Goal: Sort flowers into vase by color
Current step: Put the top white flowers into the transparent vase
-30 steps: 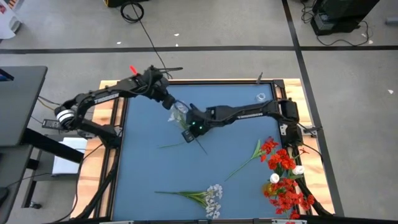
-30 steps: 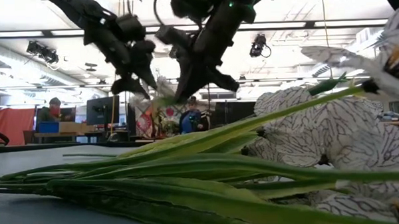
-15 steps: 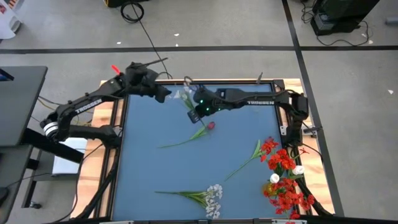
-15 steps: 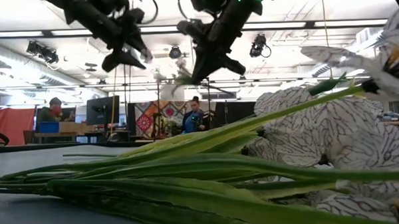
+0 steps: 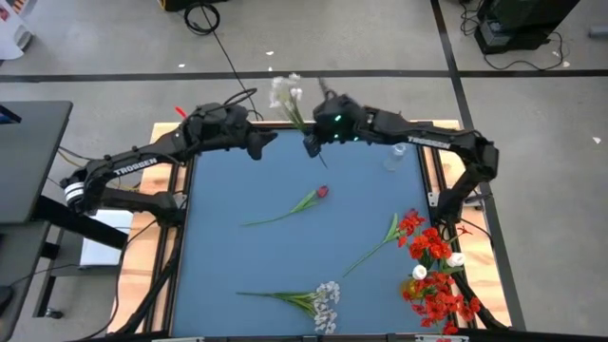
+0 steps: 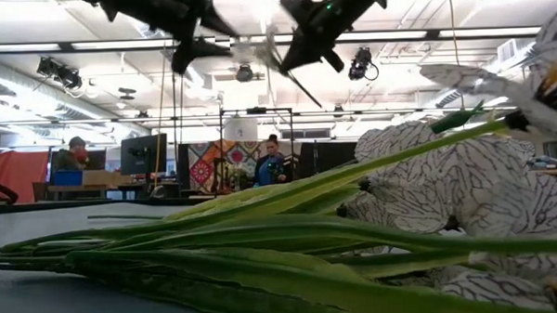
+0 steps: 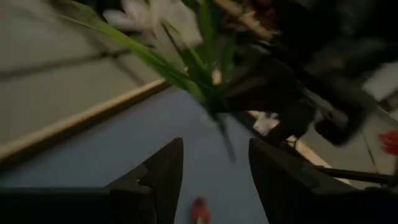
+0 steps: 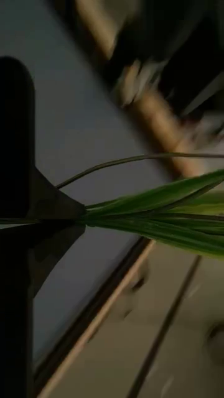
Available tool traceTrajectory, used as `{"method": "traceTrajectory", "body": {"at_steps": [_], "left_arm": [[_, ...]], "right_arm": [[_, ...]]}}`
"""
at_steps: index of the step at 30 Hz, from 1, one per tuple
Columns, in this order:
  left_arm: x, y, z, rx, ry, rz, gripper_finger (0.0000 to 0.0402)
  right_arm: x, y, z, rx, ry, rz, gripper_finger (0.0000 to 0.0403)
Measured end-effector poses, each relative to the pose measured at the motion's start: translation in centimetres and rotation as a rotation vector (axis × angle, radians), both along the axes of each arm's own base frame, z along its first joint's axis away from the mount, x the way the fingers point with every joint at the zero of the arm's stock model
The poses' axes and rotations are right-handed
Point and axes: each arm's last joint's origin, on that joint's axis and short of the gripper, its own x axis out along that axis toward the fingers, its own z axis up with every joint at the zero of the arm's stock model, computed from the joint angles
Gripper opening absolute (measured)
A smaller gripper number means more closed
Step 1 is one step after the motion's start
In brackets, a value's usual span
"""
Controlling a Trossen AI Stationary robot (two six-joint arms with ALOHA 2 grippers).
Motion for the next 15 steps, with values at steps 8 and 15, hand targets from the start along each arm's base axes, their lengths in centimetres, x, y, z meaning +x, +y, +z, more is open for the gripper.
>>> {"method": "traceTrajectory", "body": {"at_steps": [8,15], "left_arm": [[0.9,-1.4,1.2,0.137,-0.084,-0.044,0.0187],[2.2,-0.9,0.6,0.12,-0.104,-0.038,0.0187]], "right_arm": [[-2.1,-2.6,-0.8,0.059,-0.413,0.344,0.0008],[-3.5,-2.2,-2.2,0.019,-0.58,0.45,0.001]]}}
